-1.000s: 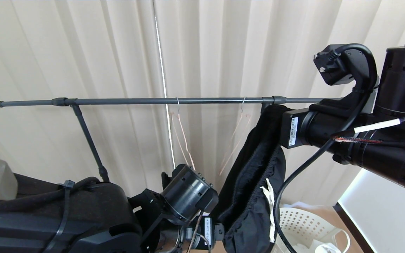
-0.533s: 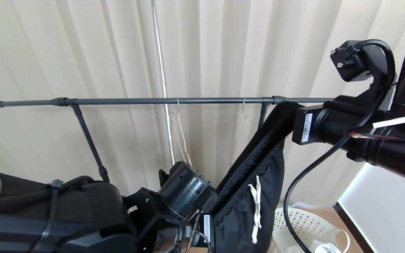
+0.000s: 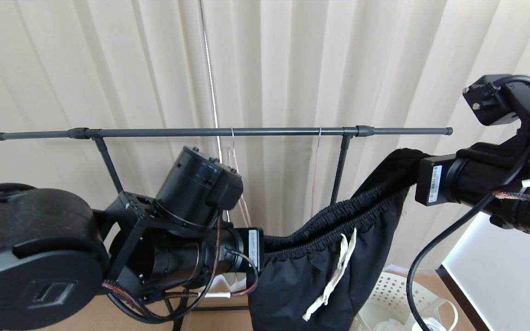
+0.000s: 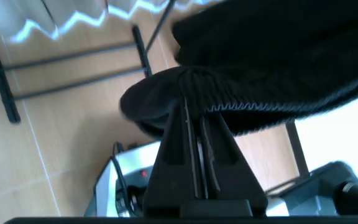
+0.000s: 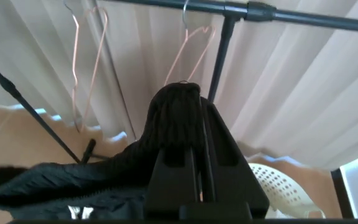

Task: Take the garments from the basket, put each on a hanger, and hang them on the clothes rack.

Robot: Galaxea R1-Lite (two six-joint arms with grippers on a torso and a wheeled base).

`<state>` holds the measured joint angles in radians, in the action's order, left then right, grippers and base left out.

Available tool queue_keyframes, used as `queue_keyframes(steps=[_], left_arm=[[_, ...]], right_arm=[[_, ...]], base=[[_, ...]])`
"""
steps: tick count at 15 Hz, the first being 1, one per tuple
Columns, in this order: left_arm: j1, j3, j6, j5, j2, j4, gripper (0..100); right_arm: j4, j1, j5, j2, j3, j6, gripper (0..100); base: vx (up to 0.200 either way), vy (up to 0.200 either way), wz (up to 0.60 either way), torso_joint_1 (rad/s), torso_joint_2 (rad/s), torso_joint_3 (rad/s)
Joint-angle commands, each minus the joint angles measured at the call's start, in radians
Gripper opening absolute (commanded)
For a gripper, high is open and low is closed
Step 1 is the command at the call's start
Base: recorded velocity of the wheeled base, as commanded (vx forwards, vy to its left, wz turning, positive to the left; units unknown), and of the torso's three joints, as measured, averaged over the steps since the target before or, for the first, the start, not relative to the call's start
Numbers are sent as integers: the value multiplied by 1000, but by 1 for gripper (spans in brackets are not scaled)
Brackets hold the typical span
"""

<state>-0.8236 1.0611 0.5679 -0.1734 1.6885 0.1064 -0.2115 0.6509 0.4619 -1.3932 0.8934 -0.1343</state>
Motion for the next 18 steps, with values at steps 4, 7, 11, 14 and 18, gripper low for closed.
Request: queue_keyframes(steps=[4, 7, 11, 14, 18], left_arm=[[58, 145, -40, -24, 10, 62, 0], [80, 162, -72, -40, 11, 76, 0], [89, 157, -102, -101, 13, 108, 0], [130, 126, -102, -109, 0, 108, 0], [158, 76, -102, -110, -27, 107, 0]], right_arm=[[12, -7, 32, -30, -65, 7, 0], [9, -4, 104, -44, -114, 39, 0], [-12, -11, 109, -36, -145, 79, 0], [-12, -69, 107, -43, -148, 84, 0], [-14, -146, 101, -43, -136, 84, 0]], base=[[0, 0, 0, 0, 0, 0], [0, 0, 0, 0, 0, 0], [0, 0, 0, 0, 0, 0], [0, 0, 0, 0, 0, 0], [0, 0, 0, 0, 0, 0]])
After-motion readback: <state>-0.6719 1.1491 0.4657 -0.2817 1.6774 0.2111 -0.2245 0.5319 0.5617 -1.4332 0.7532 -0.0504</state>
